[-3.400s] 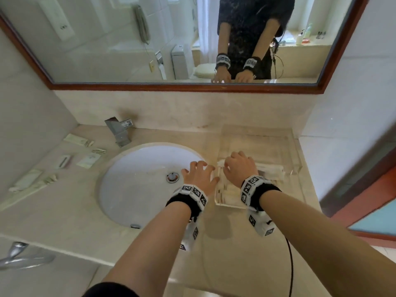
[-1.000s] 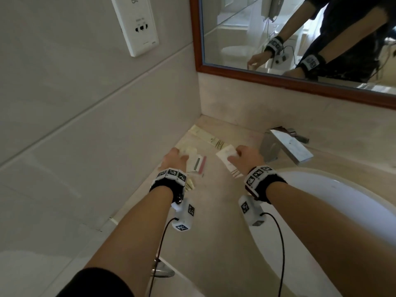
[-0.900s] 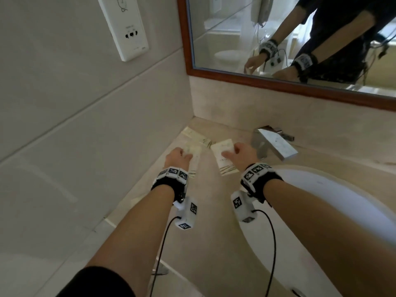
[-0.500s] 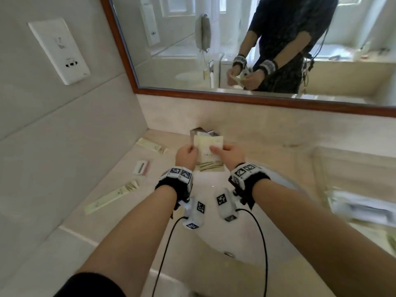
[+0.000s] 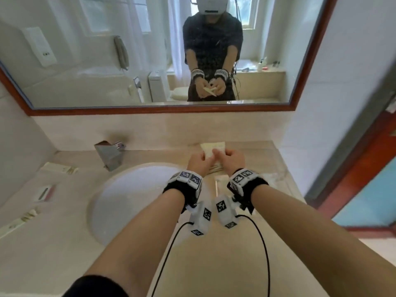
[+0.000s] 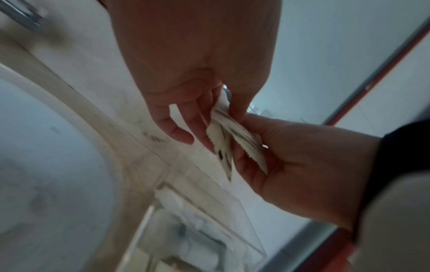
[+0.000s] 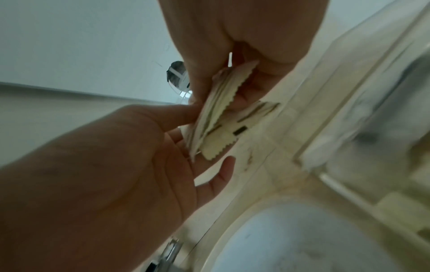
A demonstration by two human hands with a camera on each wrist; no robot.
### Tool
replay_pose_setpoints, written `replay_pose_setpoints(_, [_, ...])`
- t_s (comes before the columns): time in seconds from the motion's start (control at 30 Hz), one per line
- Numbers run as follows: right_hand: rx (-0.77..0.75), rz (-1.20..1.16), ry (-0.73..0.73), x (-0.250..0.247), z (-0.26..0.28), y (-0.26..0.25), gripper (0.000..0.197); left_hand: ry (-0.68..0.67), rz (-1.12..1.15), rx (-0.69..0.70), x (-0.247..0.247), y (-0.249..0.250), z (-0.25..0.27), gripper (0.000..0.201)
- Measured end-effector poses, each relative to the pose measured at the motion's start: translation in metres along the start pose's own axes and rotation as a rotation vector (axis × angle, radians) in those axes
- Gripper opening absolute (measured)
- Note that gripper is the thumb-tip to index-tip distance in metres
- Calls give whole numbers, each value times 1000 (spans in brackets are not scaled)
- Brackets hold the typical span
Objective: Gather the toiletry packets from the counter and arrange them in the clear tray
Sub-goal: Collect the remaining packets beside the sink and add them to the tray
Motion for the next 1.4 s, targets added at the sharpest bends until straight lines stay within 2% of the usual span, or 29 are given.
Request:
replay_pose_setpoints(0.13, [7, 17, 52, -61, 4, 24, 30, -116, -10, -15, 60, 22, -13, 16])
replay_pose_setpoints(0.2, [36, 10, 29, -85, 4, 41, 38, -133, 25, -32, 88, 27, -21, 20])
replay_pose_setpoints(0.27, [129, -24, -7, -106, 6, 60, 50, -123, 77, -83, 112, 29, -26, 23])
replay_pose_setpoints(0.37, [193, -45, -33, -131, 5, 90, 41, -133, 58, -163, 140, 22, -34, 16])
replay_pose_setpoints(0.53, [227, 153, -51, -162, 7, 113, 38, -161, 71, -245, 163, 10, -47, 56])
replay_pose_setpoints(0.6, [238, 227, -72, -170, 7, 120, 36, -186, 78, -269, 167, 6, -52, 62])
replay_pose_setpoints(0.67, [240, 255, -79, -174, 4, 125, 34, -210, 42, -261, 171, 3, -54, 51])
replay_pose_setpoints(0.8, [249, 265, -88, -172, -3, 127, 34, -189, -62, -270, 177, -3, -58, 3])
replay_pose_setpoints(0.9, [210, 424, -182, -167, -8, 127, 37, -186, -20, -322, 178, -10, -61, 23])
replay_pose_setpoints(0.97, [198, 628, -267, -166, -11, 129, 39, -226, -8, -360, 177, -15, -61, 25])
replay_pose_setpoints(1.1, [129, 1017, -394, -160, -16, 136, 42, -424, -230, -416, 176, -25, -61, 20])
replay_pose_setpoints(1.2, [72, 1187, -435, -152, -17, 141, 49, -550, -439, -390, 178, -28, -58, 17])
replay_pose_setpoints(1.33, [73, 1306, -481, -147, -21, 143, 46, -554, -617, -314, 175, -20, -58, 15])
replay_pose_setpoints(1.4, [63, 1322, -504, -146, -22, 145, 44, -518, -597, -286, 172, -21, -60, 29])
Point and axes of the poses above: each hand's wrist, its own z-axis away from the middle knuckle, its own x-axis out of the palm, y = z × x, the point moved 1 cm from there along -z, towards the middle knuckle, and after that the axes turned 12 degrees about -y, right-handed, at the moved point
